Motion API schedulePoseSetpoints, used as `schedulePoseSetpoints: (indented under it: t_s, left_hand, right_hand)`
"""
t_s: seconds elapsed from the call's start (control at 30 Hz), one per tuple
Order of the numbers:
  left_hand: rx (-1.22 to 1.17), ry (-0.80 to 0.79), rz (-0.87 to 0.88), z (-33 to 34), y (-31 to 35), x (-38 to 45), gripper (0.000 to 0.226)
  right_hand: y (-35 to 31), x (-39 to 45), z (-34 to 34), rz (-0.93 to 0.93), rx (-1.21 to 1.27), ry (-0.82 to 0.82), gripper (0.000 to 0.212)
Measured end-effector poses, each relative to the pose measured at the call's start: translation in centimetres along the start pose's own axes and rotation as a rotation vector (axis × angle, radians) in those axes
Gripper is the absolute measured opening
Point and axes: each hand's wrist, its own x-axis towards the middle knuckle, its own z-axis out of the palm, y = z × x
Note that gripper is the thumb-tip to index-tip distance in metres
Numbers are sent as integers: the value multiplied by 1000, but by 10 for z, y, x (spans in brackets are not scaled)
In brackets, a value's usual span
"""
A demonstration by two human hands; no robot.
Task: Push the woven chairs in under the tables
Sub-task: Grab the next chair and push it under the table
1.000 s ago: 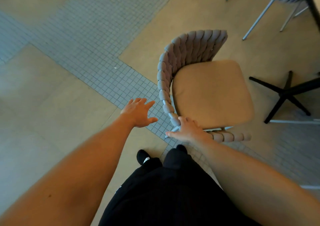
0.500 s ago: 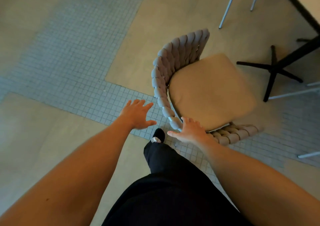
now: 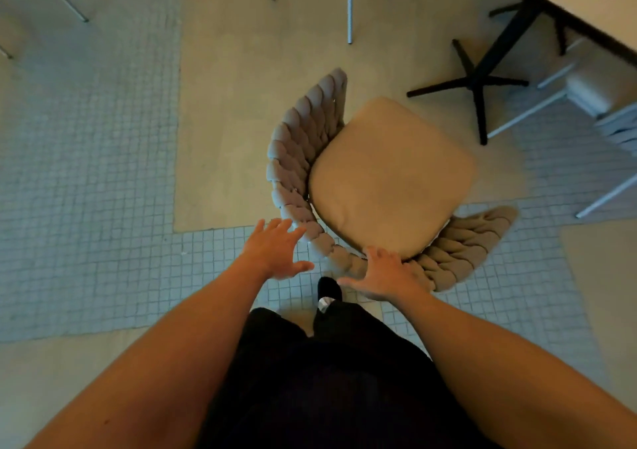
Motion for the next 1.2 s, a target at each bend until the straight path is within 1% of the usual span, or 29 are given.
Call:
schedulePoseSetpoints:
  t_s: [0.13, 0.2, 0.27, 0.37, 0.5, 0.63, 0.7, 0.8, 0.93, 1.07, 1.2]
  left_hand:
    - [72, 12, 76, -11, -15, 14, 94]
    - [109, 13, 130, -17, -22, 19, 96]
    - [153, 0, 183, -20, -30, 23, 97]
    - [228, -20, 249, -25, -43, 29, 99]
    - [308, -38, 371, -32, -51, 43, 98]
    - [375, -39, 493, -40, -51, 61, 95]
    - [434, -51, 513, -41, -51, 68, 90]
    - [512, -95, 517, -42, -47, 78, 80]
    - [530, -153, 507, -40, -40, 90, 73]
    - [551, -164, 491, -37, -37, 103, 70]
    - [563, -151, 504, -39, -33, 120, 50]
  right_hand:
    - [-10, -1, 6, 43, 38, 57, 113]
    - [-18, -4, 10, 76, 55, 56, 111]
    - [-26, -6, 13, 112, 74, 52, 109]
    - [-40, -9, 20, 151, 112, 94, 107]
    - [-52, -12, 27, 218, 179, 145, 97]
    - [-53, -10, 26, 234, 150, 192, 86]
    - [-54, -7, 29, 256, 139, 191, 82]
    - [-51, -2, 37, 281, 127, 140, 70]
    - [-52, 0, 38, 296, 53, 109, 54]
    - [-49, 7, 38, 272, 5, 106, 51]
    - [-30, 13, 30, 199, -2, 125, 49]
